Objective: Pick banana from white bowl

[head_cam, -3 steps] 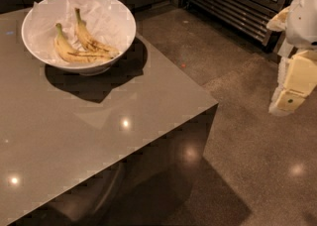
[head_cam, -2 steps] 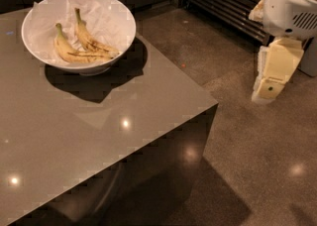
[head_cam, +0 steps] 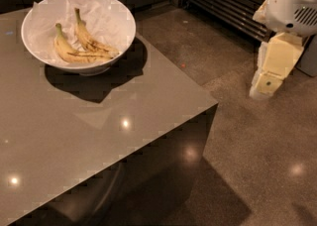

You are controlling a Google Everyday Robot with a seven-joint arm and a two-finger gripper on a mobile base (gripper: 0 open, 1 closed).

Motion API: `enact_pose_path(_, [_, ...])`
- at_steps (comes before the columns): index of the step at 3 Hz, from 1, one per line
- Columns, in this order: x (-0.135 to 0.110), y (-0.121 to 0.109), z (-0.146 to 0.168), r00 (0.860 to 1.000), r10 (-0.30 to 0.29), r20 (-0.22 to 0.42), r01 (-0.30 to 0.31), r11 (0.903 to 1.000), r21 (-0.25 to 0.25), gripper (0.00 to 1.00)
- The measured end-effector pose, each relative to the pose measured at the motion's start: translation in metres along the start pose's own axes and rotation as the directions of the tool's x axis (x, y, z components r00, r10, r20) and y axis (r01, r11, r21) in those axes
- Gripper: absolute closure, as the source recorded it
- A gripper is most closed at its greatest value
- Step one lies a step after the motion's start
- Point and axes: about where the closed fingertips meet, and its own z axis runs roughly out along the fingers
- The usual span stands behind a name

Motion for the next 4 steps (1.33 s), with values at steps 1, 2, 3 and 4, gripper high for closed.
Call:
enact_pose_path(1, [-0.015,-0.028,0.007,0.995,0.089,0.037,-0.086,0.9945,-0.06,0.0])
enact_pose_path(2, [-0.053,-0.066,-0.004,0.993,0.069,0.093,-0.065,0.9969,-0.044,0.0])
enact_pose_path(3, [-0.067,-0.08,-0.018,0.988,0.06,0.141,-0.062,0.998,0.01,0.0])
enact_pose_path(4, [-0.089,-0.089,-0.006,0.986,0.057,0.154,-0.057,0.9984,-0.005,0.0])
